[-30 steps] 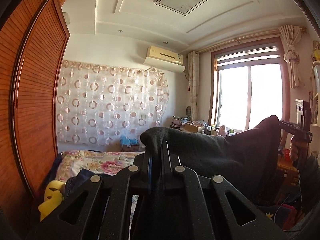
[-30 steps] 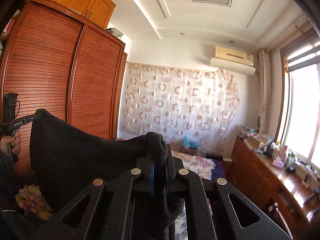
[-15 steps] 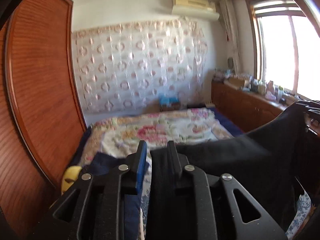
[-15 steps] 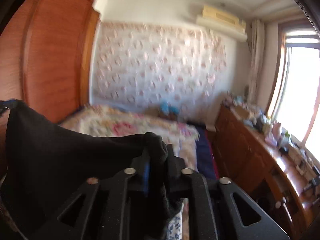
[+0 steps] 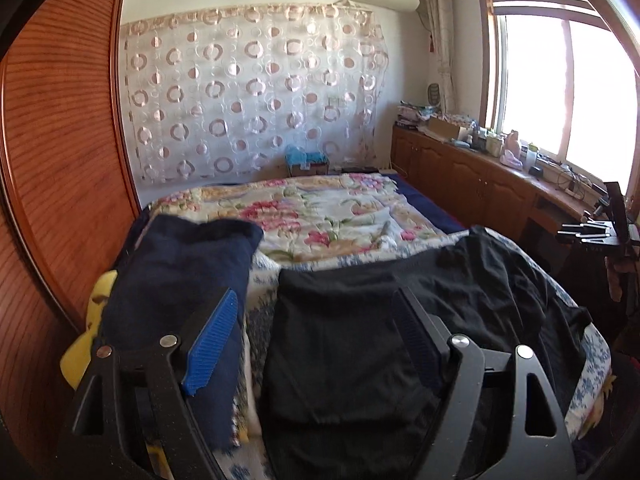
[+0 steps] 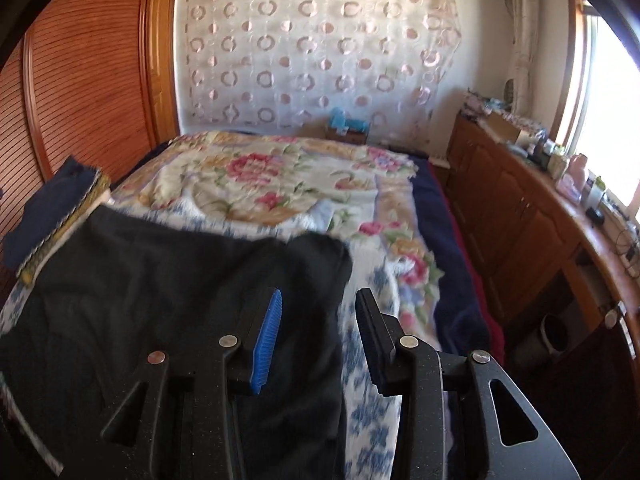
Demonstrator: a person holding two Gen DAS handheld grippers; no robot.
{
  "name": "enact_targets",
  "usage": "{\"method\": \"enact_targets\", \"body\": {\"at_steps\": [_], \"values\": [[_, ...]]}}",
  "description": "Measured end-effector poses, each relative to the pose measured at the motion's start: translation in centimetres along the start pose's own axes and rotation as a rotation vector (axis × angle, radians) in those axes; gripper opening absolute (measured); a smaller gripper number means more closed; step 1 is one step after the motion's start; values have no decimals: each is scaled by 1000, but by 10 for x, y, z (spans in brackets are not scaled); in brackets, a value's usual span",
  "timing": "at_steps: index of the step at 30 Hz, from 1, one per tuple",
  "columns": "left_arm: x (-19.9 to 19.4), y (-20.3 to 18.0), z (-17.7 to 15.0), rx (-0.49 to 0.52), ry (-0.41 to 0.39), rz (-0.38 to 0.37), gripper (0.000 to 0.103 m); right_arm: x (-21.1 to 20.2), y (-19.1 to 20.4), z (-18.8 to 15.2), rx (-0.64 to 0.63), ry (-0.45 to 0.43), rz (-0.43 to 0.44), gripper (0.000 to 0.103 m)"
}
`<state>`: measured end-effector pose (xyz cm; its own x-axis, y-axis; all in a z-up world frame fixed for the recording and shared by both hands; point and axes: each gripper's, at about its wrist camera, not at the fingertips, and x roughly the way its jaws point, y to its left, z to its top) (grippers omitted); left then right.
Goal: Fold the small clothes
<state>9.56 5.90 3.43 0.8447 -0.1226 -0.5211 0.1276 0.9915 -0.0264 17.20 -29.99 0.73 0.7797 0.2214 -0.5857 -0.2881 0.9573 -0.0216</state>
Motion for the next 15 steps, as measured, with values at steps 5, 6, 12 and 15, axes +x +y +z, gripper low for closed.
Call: {"method": "enact_targets", "body": {"at_steps": [5, 6, 12, 15], "values": [[14, 4, -41, -59, 103, -50, 80, -15, -24, -41, 22, 99, 28, 40], [17, 2, -49, -60, 120, -51, 80, -17, -29, -47, 32, 116, 32, 40], [33, -12, -85, -23, 224, -34, 80, -37, -64, -75, 129, 154, 46, 40], [39, -18, -94, -23, 259, -48, 80, -47, -76, -78, 168, 154, 86, 40]]}}
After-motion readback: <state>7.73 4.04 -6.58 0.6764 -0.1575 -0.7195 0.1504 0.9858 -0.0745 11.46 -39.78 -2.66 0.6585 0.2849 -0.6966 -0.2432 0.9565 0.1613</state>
